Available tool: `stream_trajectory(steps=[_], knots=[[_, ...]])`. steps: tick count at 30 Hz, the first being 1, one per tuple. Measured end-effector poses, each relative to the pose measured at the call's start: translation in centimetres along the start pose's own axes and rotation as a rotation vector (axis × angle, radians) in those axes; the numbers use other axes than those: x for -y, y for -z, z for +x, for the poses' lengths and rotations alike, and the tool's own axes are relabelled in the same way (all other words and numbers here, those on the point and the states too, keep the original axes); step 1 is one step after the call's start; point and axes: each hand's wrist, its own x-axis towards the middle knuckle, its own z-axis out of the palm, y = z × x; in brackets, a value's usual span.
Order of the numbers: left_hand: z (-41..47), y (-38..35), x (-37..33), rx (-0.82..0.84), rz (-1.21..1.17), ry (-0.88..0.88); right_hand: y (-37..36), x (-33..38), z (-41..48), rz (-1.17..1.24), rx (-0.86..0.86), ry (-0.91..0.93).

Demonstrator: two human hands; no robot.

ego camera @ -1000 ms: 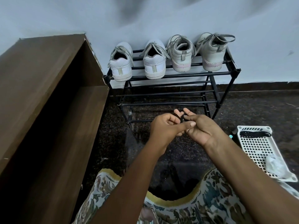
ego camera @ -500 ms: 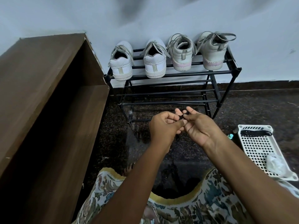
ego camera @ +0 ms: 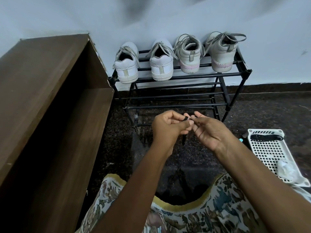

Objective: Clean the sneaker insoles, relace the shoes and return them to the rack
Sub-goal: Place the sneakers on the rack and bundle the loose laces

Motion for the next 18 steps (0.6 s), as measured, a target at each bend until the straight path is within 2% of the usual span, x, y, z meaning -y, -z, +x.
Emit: stream_trajectory(steps=[2, 5, 7, 9, 11, 13, 14, 18], knots=[[0.1, 0.3, -0.5, 0.033, -0.084, 0.019, 0.0, 0.1, -0.4, -0.125, 0.006, -0.019], [0.4, 0.9, -1.2, 0.056, -0.058, 0.019, 0.6, 0.2, -0.6, -0.716, -0.015, -0.016], [0.5, 1.5, -1.5, 0.06, 0.027, -0.022, 1.0, 0.5, -0.5, -1.08, -0.057, 0.221], [0.6, 1.8, -1.9, 0.067, 0.144, -0.098, 1.2, 0.8, -0.6, -1.329, 0.024, 0.527], [0.7, 2.1, -2.2, 0.09, 0.237, -0.153, 0.9, 1.1, -1.3, -1.34, 0.262, 0.534], [0.8, 2.3, -2.6, 0.121, 0.266, -0.17, 0.4, 0.8, -1.6, -1.168, 0.526, 0.409], [0.8, 2.5, -2.8, 0.132, 0.261, -0.173, 0.2, 0.7, -1.8, -1.085, 0.601, 0.365], [0.8, 3.5, -3.6, 0.138, 0.133, -0.137, -0.2, 0.2, -2.2, -0.966, 0.637, 0.302]])
